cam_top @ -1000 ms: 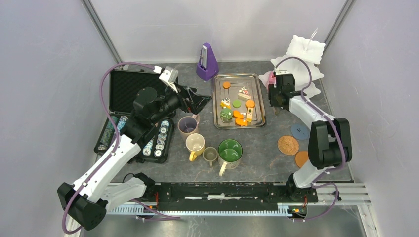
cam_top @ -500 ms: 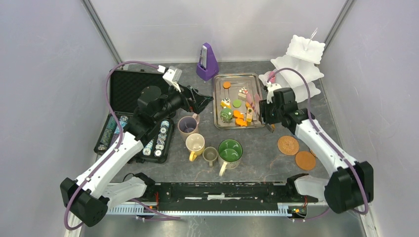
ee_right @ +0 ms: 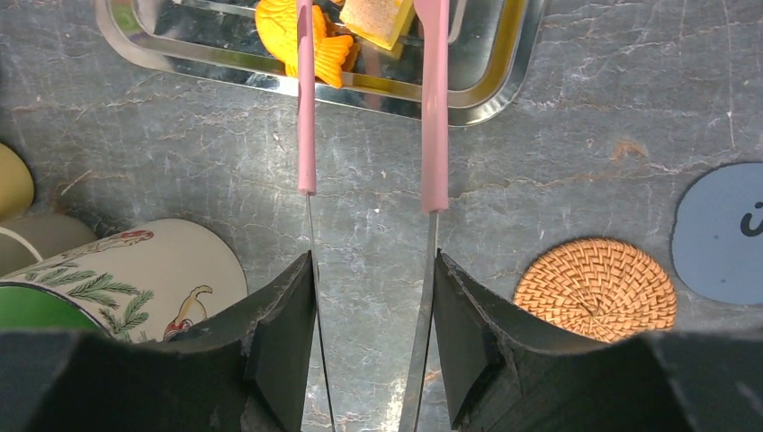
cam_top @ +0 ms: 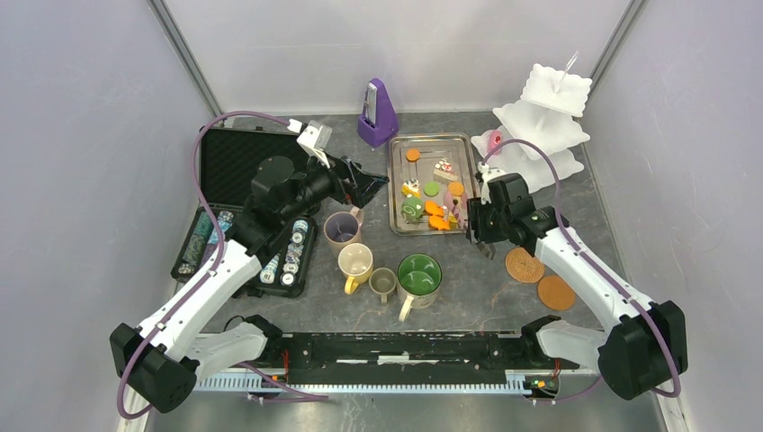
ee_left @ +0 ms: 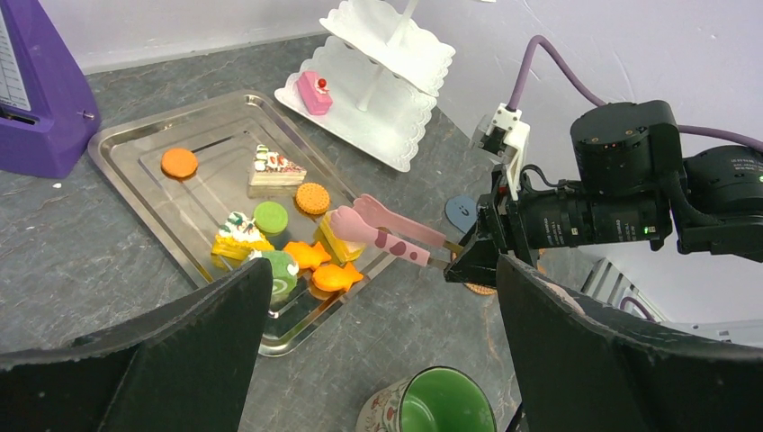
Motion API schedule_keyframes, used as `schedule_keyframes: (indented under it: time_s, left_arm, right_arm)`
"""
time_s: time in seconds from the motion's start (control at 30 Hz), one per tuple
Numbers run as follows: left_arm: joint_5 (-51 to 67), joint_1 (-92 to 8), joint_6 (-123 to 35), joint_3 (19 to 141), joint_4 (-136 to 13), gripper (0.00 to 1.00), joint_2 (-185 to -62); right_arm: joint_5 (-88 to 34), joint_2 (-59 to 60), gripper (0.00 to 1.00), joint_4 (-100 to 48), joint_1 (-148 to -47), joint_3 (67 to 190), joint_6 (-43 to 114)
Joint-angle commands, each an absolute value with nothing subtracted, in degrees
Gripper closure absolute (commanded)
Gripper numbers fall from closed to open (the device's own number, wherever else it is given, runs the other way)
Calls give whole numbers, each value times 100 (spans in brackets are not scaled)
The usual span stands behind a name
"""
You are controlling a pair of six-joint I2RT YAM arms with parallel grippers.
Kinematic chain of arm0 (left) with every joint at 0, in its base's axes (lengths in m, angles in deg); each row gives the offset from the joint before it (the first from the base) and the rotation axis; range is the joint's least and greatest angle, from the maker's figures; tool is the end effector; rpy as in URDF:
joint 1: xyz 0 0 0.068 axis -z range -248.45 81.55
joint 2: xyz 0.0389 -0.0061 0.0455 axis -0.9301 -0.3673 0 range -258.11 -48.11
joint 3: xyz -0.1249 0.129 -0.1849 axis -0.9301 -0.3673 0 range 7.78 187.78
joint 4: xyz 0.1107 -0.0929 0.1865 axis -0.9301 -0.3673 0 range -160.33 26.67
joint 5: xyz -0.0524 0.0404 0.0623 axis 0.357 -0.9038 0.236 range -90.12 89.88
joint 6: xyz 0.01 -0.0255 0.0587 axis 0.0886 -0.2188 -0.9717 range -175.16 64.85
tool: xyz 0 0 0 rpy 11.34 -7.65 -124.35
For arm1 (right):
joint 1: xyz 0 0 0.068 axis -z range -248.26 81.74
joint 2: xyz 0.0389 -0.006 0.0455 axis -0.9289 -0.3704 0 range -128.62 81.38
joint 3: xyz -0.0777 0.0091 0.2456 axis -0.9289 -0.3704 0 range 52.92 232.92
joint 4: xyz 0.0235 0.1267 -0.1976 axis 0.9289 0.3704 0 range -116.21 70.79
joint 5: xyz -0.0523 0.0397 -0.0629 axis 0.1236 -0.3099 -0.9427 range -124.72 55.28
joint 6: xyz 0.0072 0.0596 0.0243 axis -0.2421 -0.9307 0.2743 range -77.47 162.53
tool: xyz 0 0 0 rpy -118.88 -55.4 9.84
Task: Serve the afternoon tea
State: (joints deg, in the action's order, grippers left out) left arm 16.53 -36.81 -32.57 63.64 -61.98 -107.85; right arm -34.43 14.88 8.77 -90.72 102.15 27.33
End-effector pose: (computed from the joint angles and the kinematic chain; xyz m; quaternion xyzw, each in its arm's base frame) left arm 0.1953 -0.1372 0.3677 0.1562 0.7049 -0.4048 0.5611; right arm 0.2058 0.0853 0.2356 -0.0607 0.9443 0.1067 0.3054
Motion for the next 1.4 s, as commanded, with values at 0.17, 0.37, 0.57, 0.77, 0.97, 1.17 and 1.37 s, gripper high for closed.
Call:
schedule_keyframes:
  time_s: [0.17, 0.37, 0.57, 0.77, 0.97, 1.17, 1.37]
  left_arm:
    - [1693, -3646, -3481, 6590, -6172, 0, -10780]
    - [1682, -3646, -3485, 6596, -6188, 0, -10778]
    - [1677, -3641, -3494, 6596, -6196, 0, -10770]
    - [1651, -3637, -3512, 6605, -6212, 0, -10780]
    - [1669, -3637, -3503, 6605, -6218, 0, -10810]
    - [1674, -3637, -3495, 6605, -6217, 0, -10808]
    - [1683, -3637, -3485, 6606, -6218, 0, -10805]
  right_arm:
    - [-3969, 1409, 47, 879, -9249, 10252, 2564]
    - [-4158, 1206, 47, 636, -9489, 10117, 2331]
    - [-4841, 894, 47, 659, -9841, 10160, 2092]
    - [-5185, 753, 55, 600, -10073, 10178, 2052]
    - [-5404, 919, 72, 604, -10122, 10160, 2074]
    - [-5444, 1006, 89, 631, -10122, 10152, 2082]
    - [-5458, 1137, 100, 613, -10122, 10160, 2087]
